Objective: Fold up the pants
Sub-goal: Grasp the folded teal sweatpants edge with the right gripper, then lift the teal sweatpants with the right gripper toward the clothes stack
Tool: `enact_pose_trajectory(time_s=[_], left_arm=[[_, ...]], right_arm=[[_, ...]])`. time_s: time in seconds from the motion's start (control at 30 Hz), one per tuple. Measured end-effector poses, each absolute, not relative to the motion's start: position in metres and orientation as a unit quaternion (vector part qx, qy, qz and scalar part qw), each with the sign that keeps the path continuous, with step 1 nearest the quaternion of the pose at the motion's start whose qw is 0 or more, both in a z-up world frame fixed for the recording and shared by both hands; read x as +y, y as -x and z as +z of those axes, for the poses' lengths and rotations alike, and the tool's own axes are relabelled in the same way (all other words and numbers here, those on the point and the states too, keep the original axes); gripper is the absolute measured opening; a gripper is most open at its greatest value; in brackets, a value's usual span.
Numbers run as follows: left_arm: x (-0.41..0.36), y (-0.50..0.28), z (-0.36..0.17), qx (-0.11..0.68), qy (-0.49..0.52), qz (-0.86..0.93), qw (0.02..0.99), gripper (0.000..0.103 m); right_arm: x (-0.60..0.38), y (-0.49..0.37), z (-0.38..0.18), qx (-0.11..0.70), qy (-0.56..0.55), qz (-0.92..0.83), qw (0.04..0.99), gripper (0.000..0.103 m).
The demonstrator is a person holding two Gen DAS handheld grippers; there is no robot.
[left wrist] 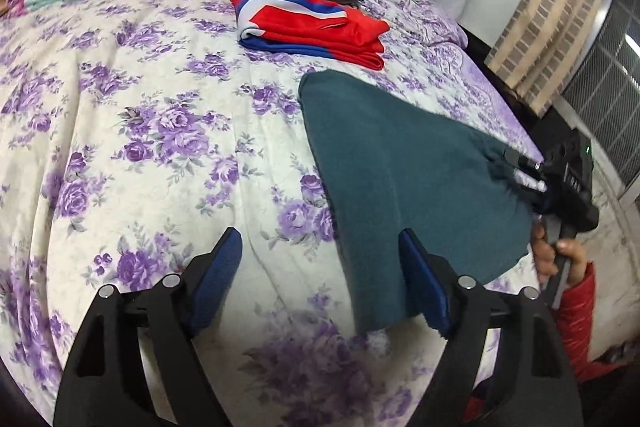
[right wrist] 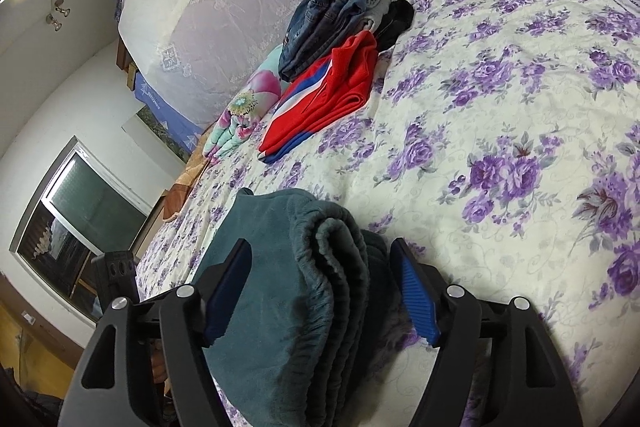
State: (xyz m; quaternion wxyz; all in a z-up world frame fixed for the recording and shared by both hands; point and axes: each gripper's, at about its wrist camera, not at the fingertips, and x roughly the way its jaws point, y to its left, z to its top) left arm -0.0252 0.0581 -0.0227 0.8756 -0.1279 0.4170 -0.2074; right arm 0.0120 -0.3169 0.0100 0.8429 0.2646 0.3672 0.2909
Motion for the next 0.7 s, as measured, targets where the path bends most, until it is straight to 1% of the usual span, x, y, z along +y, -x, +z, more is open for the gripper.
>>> enact_pose_trajectory(time_s=[0.17, 0.4, 0.53, 0.7], left_arm=[[0.056, 0.023, -0.024, 0.437, 0.212, -0.292, 0.824, 0.076], [0.071, 0.033, -0.04, 0.46, 0.316, -0.323, 0.764, 0.076], [0.056, 0.039, -0.037, 0.47, 0.309, -0.317, 0.764, 0.077], [0.031, 0.022, -0.037, 0.47, 0.287, -0.307, 0.776, 0.076]], right_arm=[[-0.321, -0.012, 0.009, 0.362, -0.277, 0.295, 0.84, 0.074], [-0.323, -0.01, 0.01, 0.355, -0.285, 0.304, 0.837, 0.079], [-0.322, -0.01, 0.011, 0.354, -0.284, 0.304, 0.838, 0.079], [-0.322, -0.009, 0.011, 0.354, -0.28, 0.299, 0.841, 0.079]])
